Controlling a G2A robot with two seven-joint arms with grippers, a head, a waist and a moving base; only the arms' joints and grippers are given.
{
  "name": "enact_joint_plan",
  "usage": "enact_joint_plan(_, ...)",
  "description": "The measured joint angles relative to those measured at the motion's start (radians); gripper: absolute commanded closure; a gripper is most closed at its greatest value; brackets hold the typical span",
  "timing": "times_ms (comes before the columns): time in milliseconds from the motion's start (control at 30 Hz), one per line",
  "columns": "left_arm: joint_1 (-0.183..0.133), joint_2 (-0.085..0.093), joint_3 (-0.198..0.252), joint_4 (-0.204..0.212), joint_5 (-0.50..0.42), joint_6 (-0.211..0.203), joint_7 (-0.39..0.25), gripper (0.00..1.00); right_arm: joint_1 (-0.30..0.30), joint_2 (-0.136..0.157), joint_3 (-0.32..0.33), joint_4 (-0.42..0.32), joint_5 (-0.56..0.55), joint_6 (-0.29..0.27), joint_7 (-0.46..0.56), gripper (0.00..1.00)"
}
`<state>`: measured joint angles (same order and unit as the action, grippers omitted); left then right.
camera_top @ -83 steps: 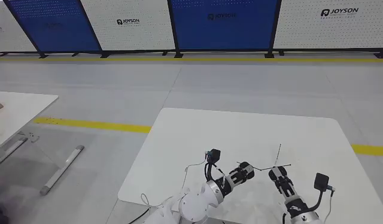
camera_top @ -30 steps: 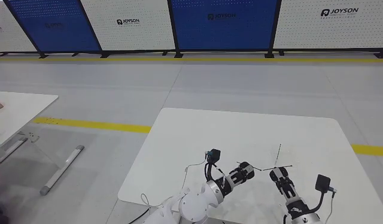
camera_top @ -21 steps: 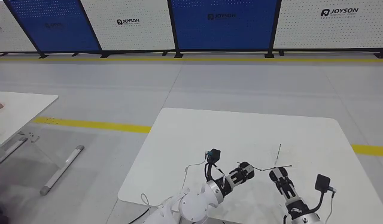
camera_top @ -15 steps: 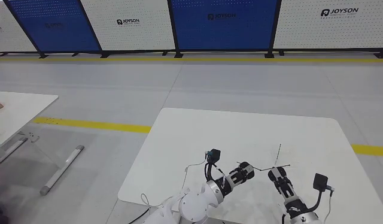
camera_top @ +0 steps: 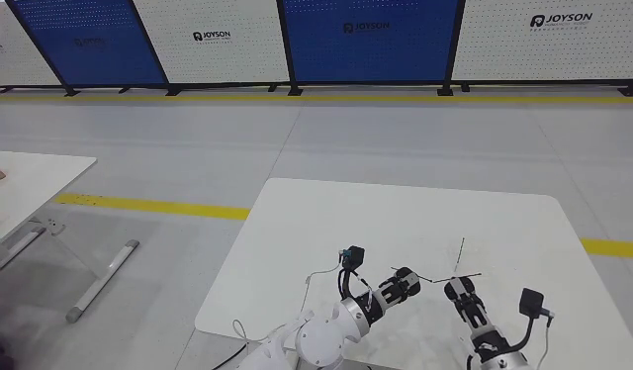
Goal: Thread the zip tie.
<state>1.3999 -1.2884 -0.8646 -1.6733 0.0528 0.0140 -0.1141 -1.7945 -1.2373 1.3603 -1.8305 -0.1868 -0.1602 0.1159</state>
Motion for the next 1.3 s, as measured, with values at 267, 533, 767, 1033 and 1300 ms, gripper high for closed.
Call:
enact_joint_plan(267,0.000,0.000,0.000,0.000,0.000,0.000,0.000,1.00,-0.010,0.001,0.008,-0.012,0.004,-0.008,0.004,1.00)
enact_joint_plan(533,0.000,0.000,0.000,0.000,0.000,0.000,0.000,1.00,0.002,-0.001,-0.002,-0.005,-0.001,0.005,0.005,1.00)
enact_joint_plan(767,0.000,0.000,0.000,0.000,0.000,0.000,0.000,1.00,0.009,-0.003,-0.010,0.000,-0.009,0.018,0.001,1.00)
enact_joint_plan(1033,0.000,0.000,0.000,0.000,0.000,0.000,0.000,1.00,0.009,-0.004,-0.017,-0.001,-0.014,0.024,0.004,1.00)
enact_joint_plan(1300,0.000,0.000,0.000,0.000,0.000,0.000,0.000,1.00,0.019,-0.007,-0.029,0.011,0.008,0.023,0.010,1.00)
